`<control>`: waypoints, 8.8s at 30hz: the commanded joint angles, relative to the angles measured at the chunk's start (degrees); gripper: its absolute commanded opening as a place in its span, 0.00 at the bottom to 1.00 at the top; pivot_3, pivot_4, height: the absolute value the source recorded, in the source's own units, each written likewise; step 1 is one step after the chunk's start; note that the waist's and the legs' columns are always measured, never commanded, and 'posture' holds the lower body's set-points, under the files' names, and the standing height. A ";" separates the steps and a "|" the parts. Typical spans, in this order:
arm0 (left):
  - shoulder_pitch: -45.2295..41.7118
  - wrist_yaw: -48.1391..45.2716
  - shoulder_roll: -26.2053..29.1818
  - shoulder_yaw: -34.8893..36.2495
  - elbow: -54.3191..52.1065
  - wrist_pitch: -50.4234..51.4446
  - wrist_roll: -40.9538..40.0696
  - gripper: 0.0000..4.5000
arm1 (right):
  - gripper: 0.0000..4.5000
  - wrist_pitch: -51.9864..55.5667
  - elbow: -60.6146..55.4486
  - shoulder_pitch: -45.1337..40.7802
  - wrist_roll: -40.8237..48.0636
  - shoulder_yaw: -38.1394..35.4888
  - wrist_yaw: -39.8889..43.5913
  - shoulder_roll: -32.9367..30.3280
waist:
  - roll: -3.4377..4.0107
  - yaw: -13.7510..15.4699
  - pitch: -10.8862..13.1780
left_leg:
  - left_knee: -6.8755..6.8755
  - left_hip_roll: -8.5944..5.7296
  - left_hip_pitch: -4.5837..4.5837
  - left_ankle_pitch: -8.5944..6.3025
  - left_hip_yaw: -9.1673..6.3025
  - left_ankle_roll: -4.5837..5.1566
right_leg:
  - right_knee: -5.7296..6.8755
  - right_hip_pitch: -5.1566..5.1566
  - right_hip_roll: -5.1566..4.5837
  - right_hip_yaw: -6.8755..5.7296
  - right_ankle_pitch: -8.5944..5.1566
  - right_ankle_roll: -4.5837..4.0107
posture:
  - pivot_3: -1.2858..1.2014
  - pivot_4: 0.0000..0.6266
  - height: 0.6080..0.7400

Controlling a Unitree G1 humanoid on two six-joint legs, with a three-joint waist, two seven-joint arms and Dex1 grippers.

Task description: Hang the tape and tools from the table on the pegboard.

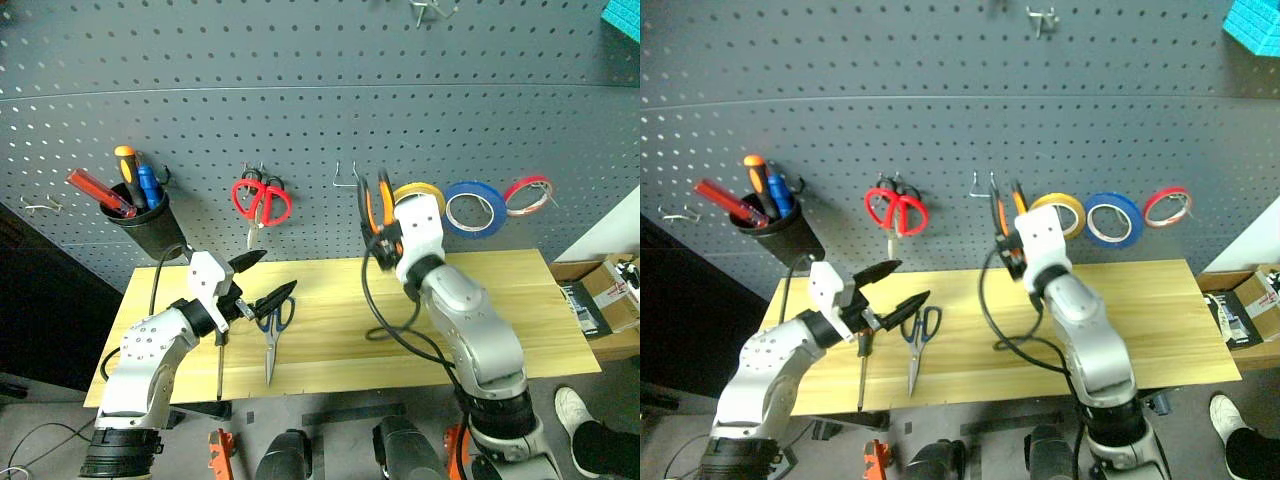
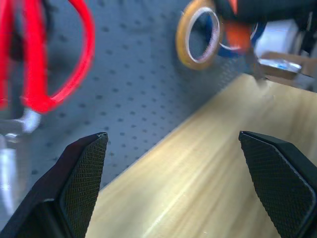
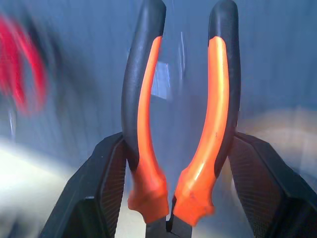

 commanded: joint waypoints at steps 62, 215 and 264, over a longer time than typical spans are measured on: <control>-9.33 16.77 -7.21 -0.62 -1.31 6.21 4.51 1.00 | 0.91 -35.45 43.66 -10.02 -4.91 -1.81 -10.60 9.39 | -0.20 0.94 -0.12 | 0.10 0.02 0.16 0.34 0.07 -0.26 | 0.81 -0.15 0.06 0.01 0.13 -0.24 | 0.50 0.28 1.00; -1.16 36.25 -9.25 10.75 7.45 44.71 13.06 0.11 | 1.00 14.15 -17.37 2.17 29.87 8.35 25.91 -20.25 | -0.28 0.84 0.17 | -0.11 0.13 0.42 0.18 -0.41 -0.20 | -0.31 0.67 -0.04 -0.37 0.19 -0.19 | 0.47 0.33 1.00; -21.28 44.79 -6.04 12.23 -8.96 12.22 15.55 0.99 | 1.00 6.24 -9.65 -5.32 30.58 -1.45 28.40 -20.77 | -1.09 2.52 -0.82 | 0.00 0.04 -0.18 0.33 -0.23 -0.49 | -0.12 -0.14 0.02 -0.24 0.24 -0.24 | 0.51 0.15 1.00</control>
